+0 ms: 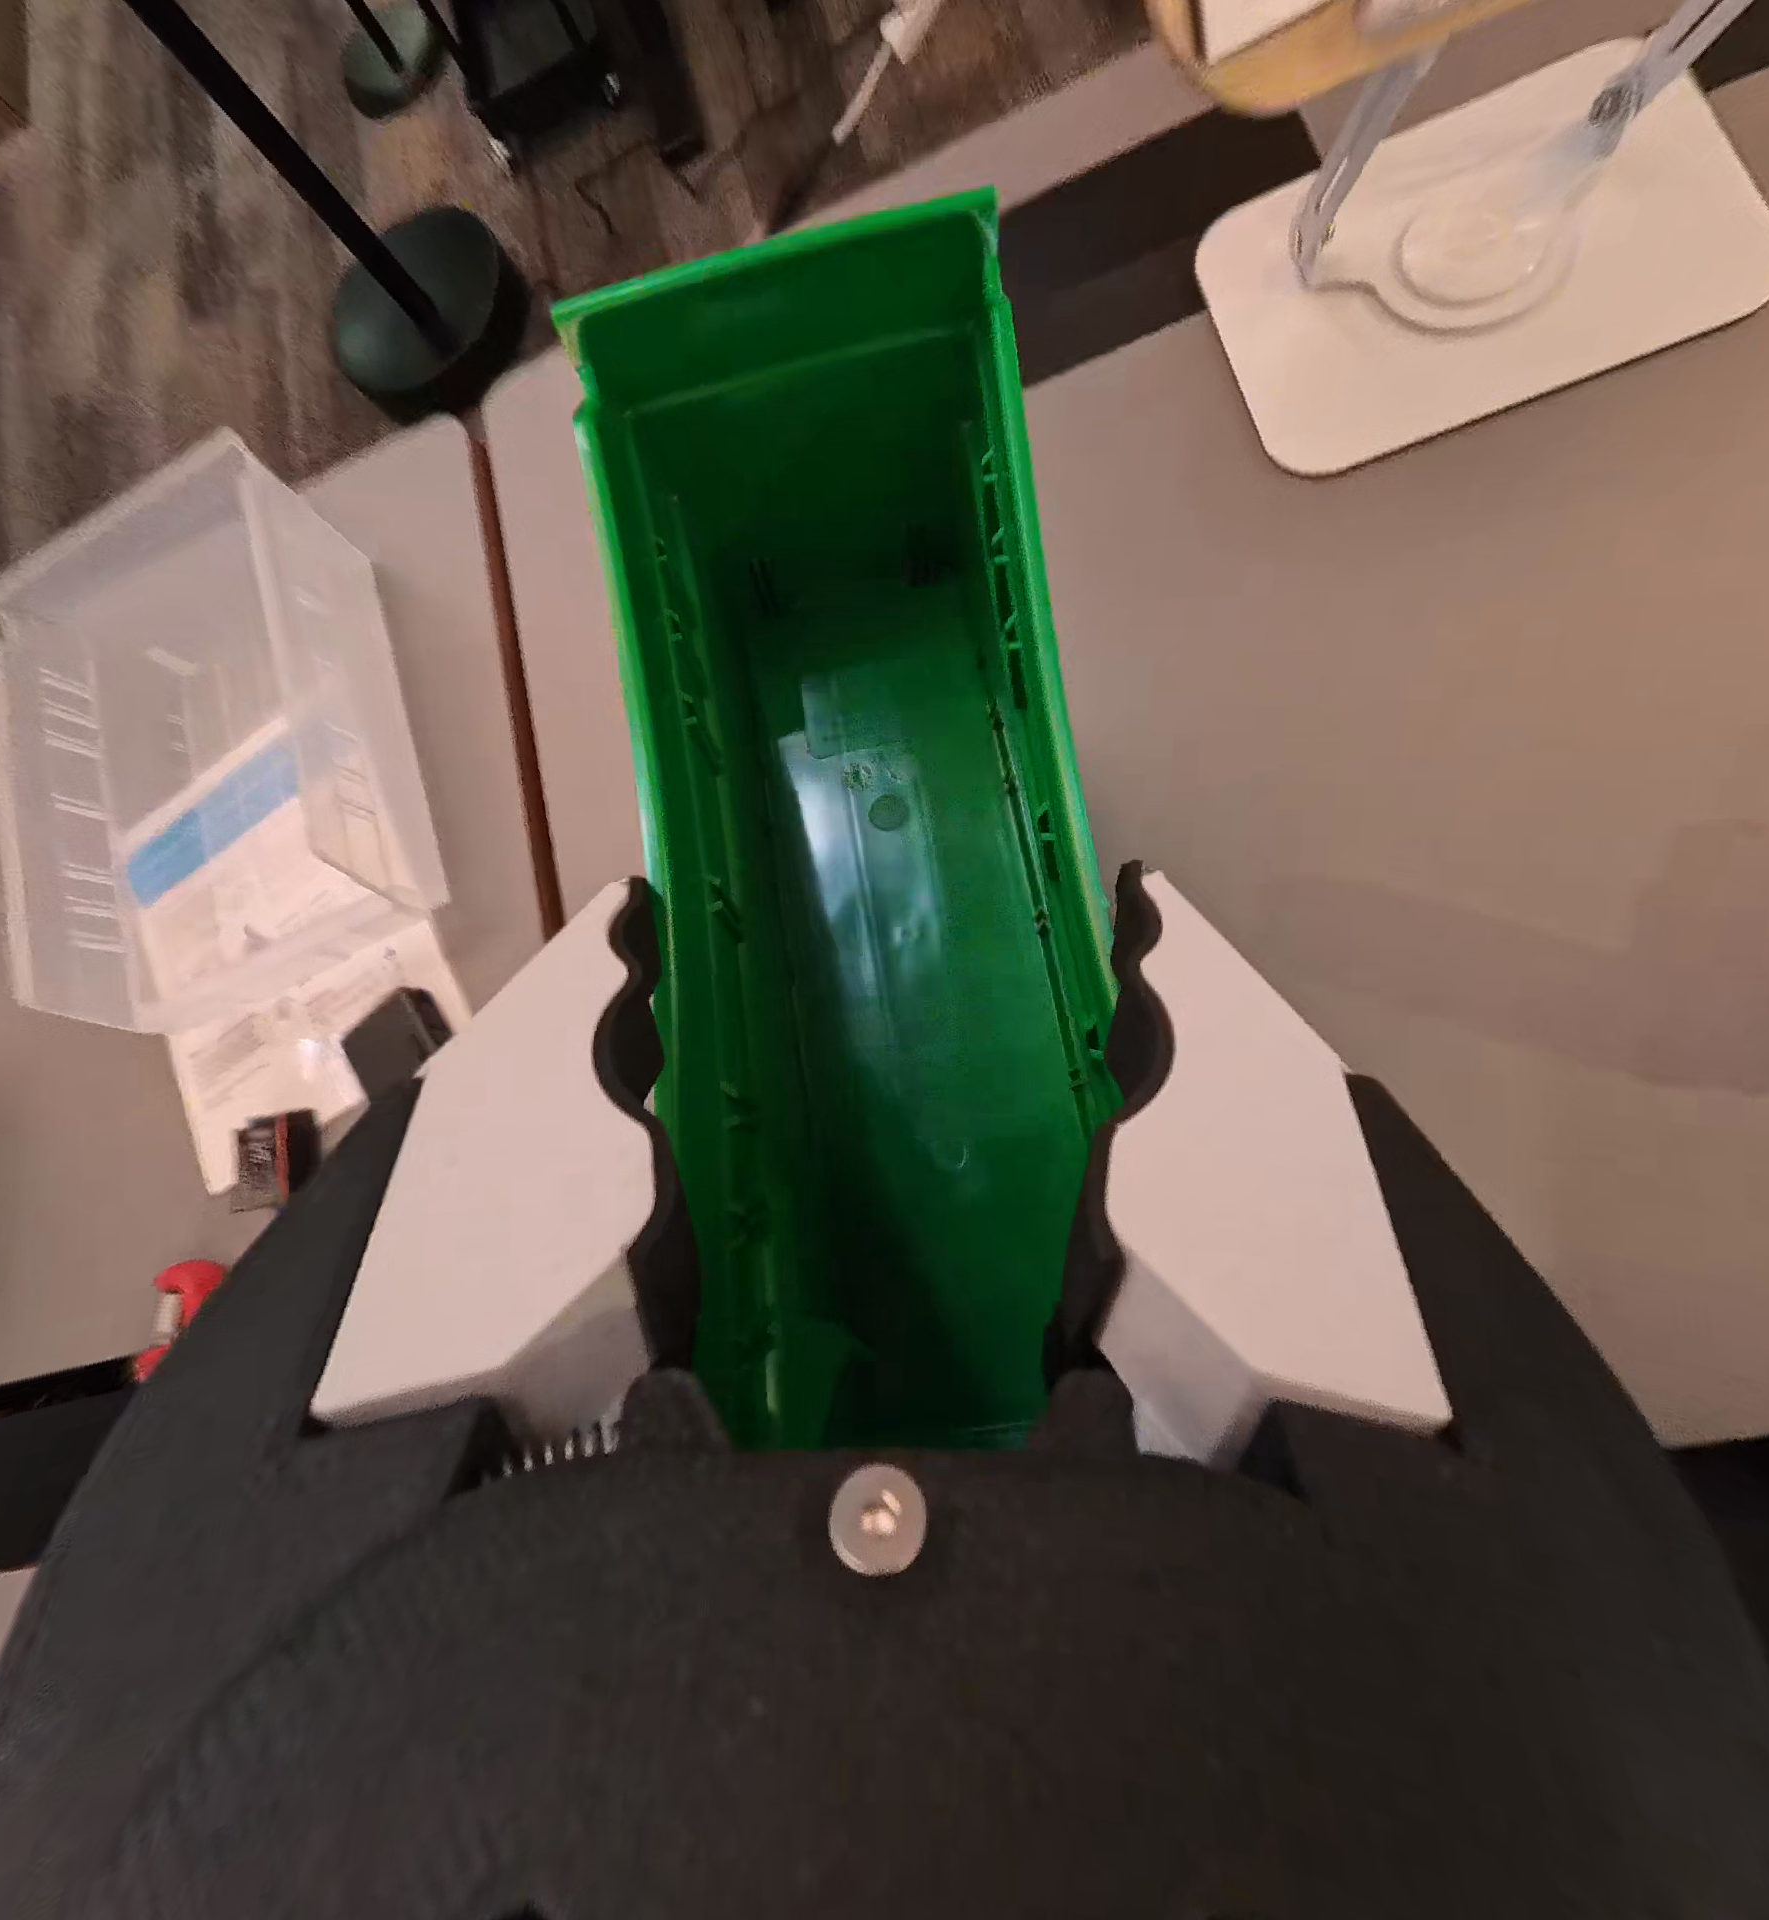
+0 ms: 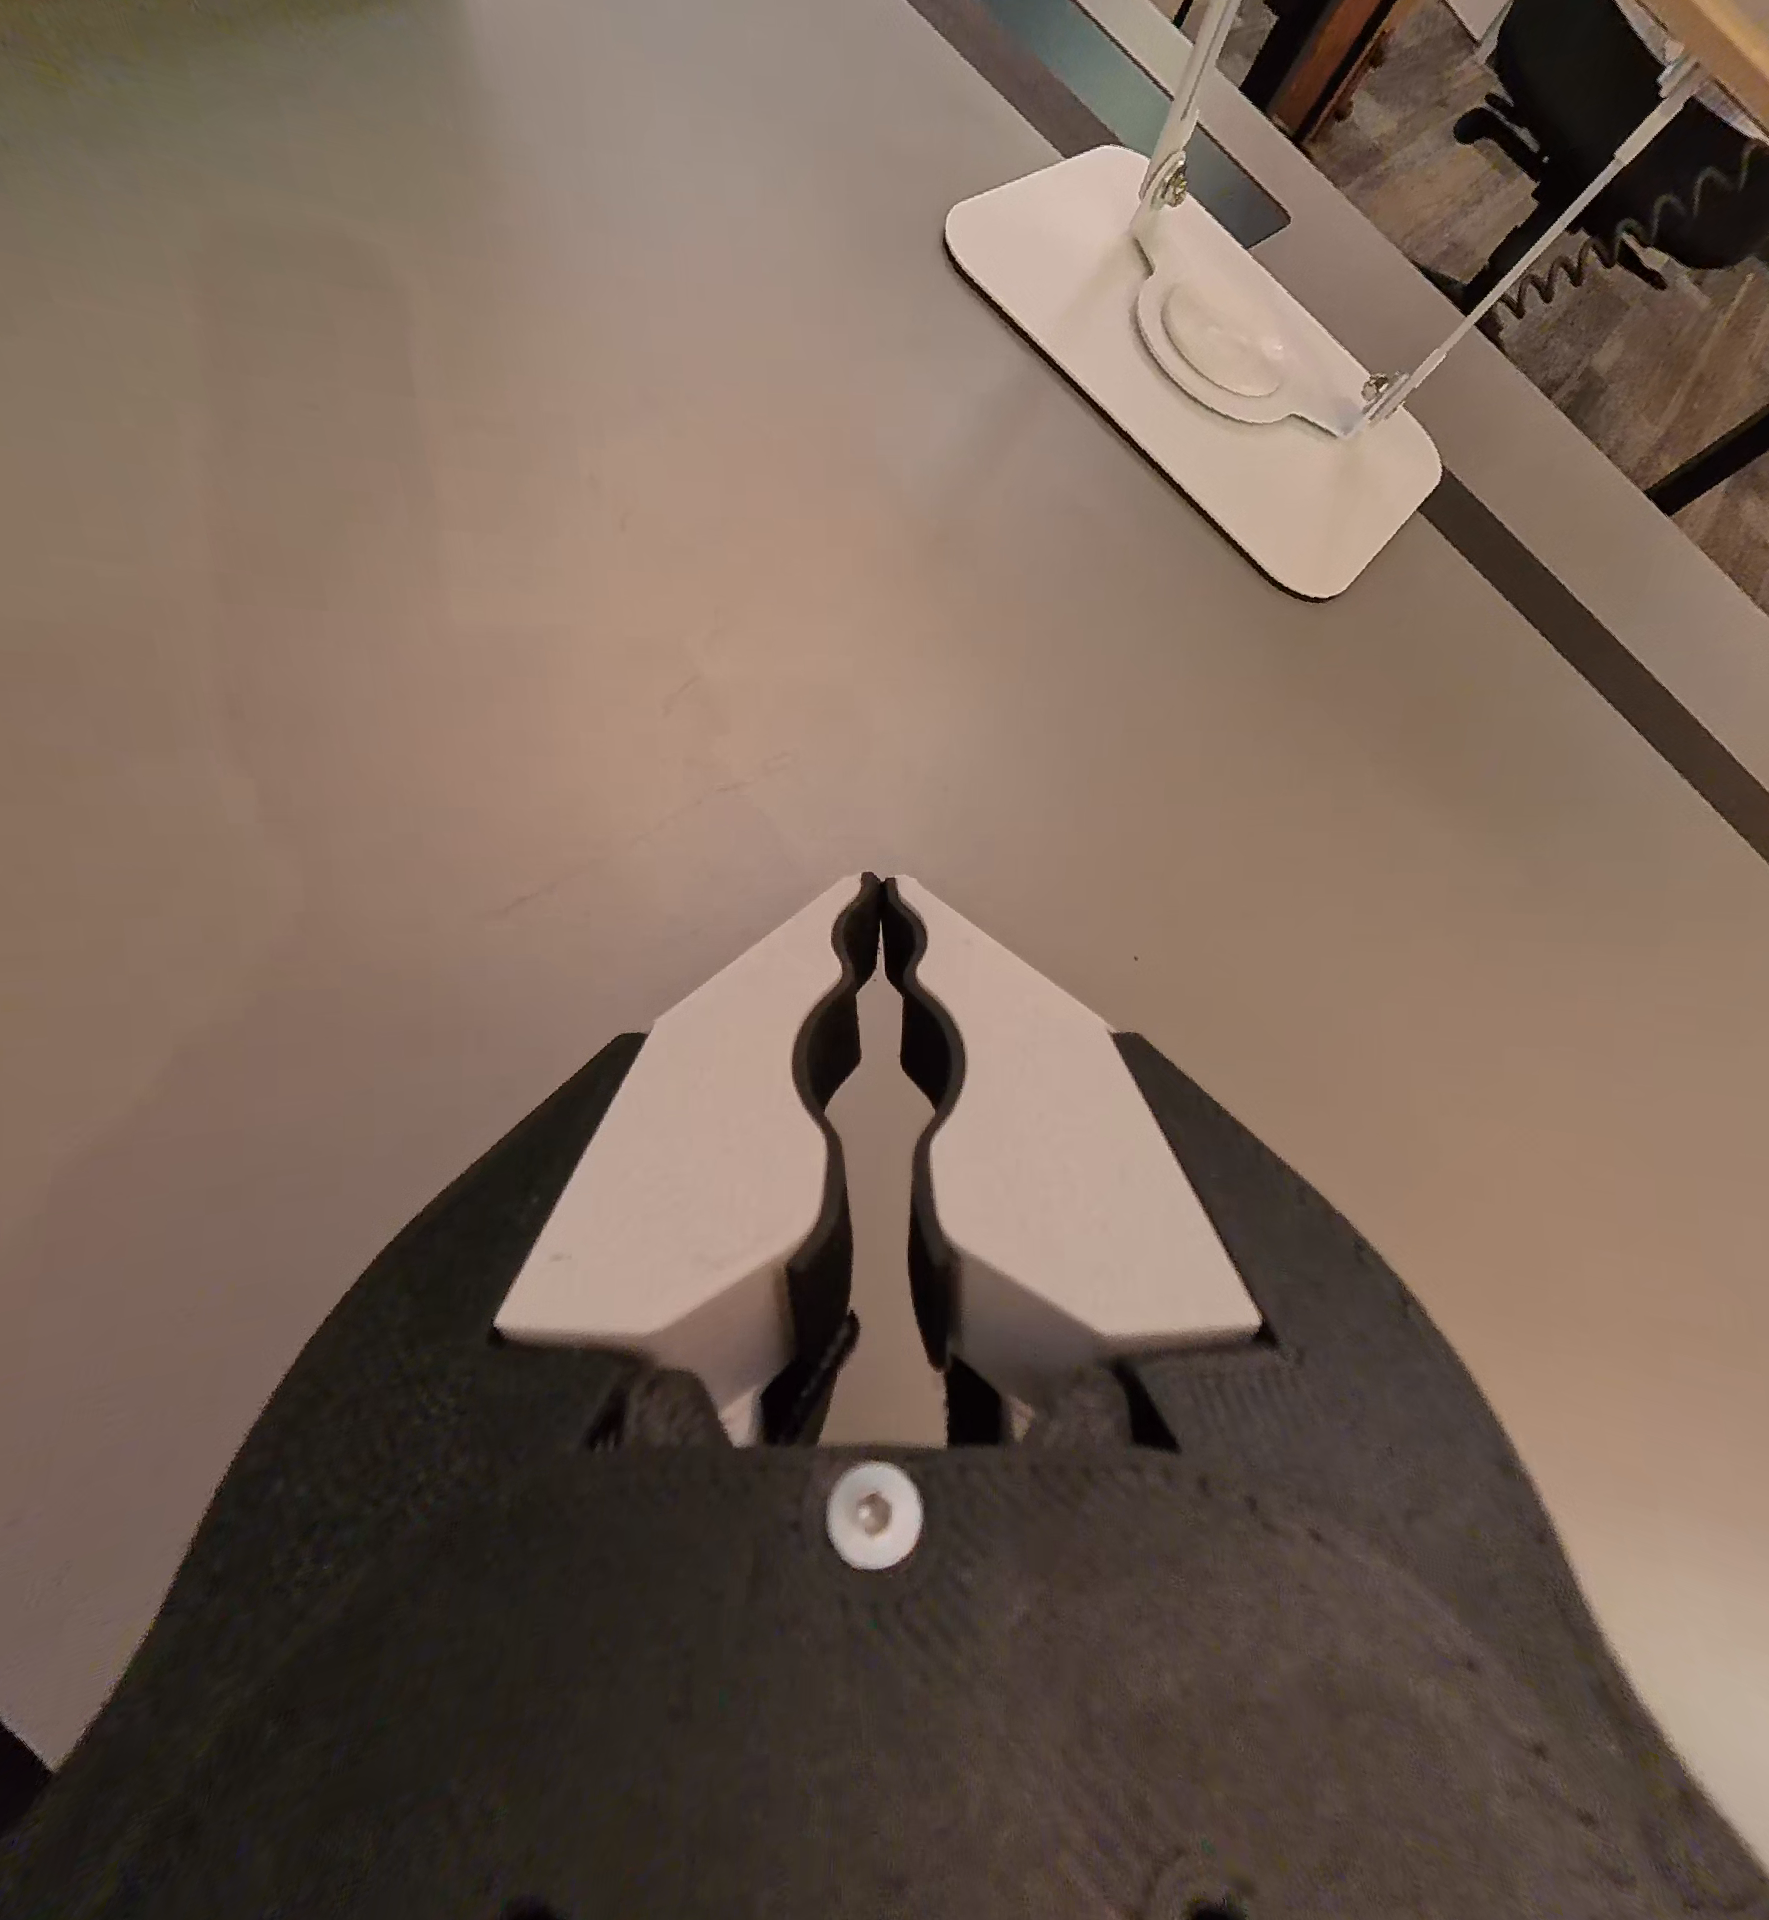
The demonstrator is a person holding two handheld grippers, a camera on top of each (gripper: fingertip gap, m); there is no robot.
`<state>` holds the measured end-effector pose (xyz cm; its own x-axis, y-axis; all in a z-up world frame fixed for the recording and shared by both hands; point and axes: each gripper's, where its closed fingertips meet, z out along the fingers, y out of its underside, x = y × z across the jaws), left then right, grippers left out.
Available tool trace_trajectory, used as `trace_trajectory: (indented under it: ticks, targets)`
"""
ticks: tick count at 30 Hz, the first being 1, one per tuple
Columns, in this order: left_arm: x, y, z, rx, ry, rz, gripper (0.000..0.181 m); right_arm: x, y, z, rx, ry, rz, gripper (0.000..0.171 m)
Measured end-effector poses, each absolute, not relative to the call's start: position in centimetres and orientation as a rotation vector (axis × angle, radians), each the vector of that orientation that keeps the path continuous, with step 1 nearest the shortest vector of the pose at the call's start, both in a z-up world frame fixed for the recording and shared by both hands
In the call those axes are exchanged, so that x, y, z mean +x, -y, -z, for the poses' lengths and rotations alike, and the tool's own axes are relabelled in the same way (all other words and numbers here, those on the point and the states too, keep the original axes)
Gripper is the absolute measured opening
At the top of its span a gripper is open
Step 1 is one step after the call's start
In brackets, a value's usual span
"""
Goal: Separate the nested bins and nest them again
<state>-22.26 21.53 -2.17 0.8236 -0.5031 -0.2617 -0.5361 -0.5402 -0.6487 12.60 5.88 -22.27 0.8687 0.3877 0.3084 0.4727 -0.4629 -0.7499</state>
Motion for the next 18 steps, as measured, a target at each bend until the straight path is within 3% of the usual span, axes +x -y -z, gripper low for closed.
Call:
trace_trajectory:
  ticks: [5, 8, 18]
  targets:
    - [-16.2, -19.6, -2.7, -2.068, -0.810, -0.020, 0.087, 12.9, -6.1, 22.4, -2.117, 0.604, 0.111, 0.000]
    - [-11.4, -18.5, -2.4, -2.034, -0.858, 0.092, 0.088, 13.3, -6.0, 22.3, -2.116, 0.592, 0.110, 0.000]
    - [-3.8, -17.5, 11.2, -2.170, -0.851, 0.212, 0.090, 14.5, -6.0, 22.0, -2.120, 0.538, 0.081, 0.000]
